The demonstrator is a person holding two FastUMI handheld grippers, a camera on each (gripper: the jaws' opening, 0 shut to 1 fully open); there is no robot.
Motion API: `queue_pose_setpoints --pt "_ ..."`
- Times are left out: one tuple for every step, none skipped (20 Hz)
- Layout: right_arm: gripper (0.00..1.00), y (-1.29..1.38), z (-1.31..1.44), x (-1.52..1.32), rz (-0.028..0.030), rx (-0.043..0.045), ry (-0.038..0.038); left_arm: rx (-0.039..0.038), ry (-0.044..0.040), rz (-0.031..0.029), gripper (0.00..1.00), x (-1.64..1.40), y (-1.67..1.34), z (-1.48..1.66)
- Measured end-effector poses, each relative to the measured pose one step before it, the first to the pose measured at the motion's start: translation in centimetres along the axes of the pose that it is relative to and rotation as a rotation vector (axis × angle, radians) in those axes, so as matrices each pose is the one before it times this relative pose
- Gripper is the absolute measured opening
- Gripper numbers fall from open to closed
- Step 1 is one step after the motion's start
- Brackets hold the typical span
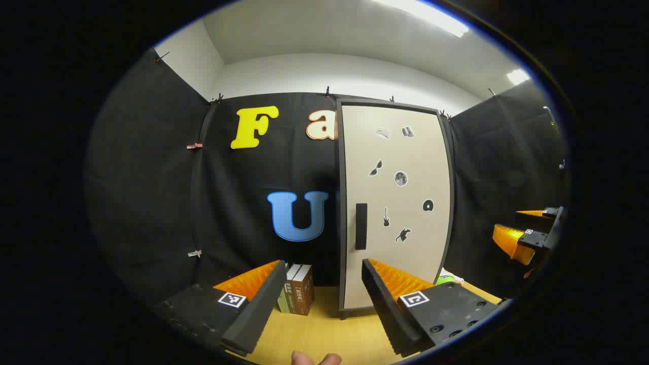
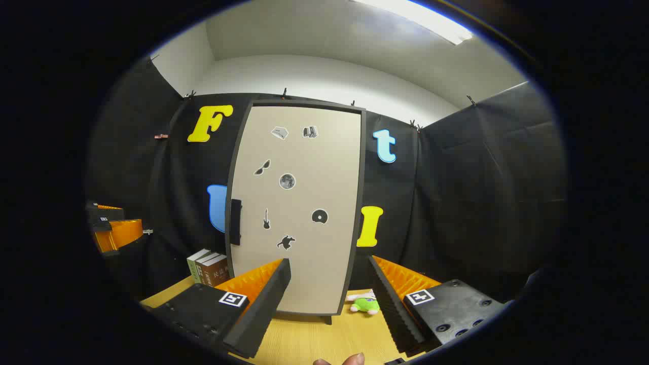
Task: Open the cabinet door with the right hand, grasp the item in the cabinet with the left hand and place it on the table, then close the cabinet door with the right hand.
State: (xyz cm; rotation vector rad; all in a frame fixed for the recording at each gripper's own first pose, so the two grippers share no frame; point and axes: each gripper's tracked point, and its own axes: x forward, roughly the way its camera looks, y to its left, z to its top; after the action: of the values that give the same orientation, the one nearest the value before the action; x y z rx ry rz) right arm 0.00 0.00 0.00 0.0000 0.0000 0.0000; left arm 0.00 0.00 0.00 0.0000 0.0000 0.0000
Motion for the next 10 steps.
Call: queue_pose_setpoints --pt "0.98 0.051 0.041 -0.079 0.00063 -0.00409 0.00028 -0.00592 0.00092 -0.00061 0.94 -0.104 0.083 -0.011" --pt "0.98 0.178 -0.036 -0.094 0.00313 -0.00093 0.00022 -0.00459 0.00015 0.00089 0.94 -0.019 0.002 -0.026" --pt "0.98 0.147 -0.001 -0.048 0.00076 0.00068 0.00105 -0.00021 -0.00008 0.00116 0.94 -0.011 0.084 0.028" --pt "0.97 0.074 0.010 0.002 0.00178 0.00018 -0.00047 0.00285 -0.00079 0.00029 0.94 -0.042 0.110 -0.045" --pt "0.97 0.096 -0.005 -0.018 0.00012 -0.00152 0.00072 0.00297 -0.00166 -0.00011 0.94 0.030 0.068 0.076" --pt "0.97 0.002 -0.077 -0.029 -0.00072 -0.00147 0.00102 0.00103 -0.00005 -0.00128 0.94 0.007 0.023 -0.002" --pt "0.98 0.094 -0.056 0.010 0.00074 -0.00106 0.00183 -0.00084 0.00154 -0.00166 0.94 -0.011 0.021 -0.051" --pt "0.97 0.034 -0.076 -0.032 -0.00149 -0.00066 0.00029 -0.00156 0.00046 -0.00068 0.94 0.009 -0.012 -0.127" --pt "0.98 0.034 0.066 -0.026 -0.00051 -0.00160 -0.00284 -0.00160 -0.00090 -0.00057 0.94 -0.021 0.026 0.069" --pt "0.98 -0.019 0.153 -0.043 -0.00214 -0.00187 -0.00349 -0.00112 -0.00214 -0.00122 0.94 0.021 0.050 0.047"
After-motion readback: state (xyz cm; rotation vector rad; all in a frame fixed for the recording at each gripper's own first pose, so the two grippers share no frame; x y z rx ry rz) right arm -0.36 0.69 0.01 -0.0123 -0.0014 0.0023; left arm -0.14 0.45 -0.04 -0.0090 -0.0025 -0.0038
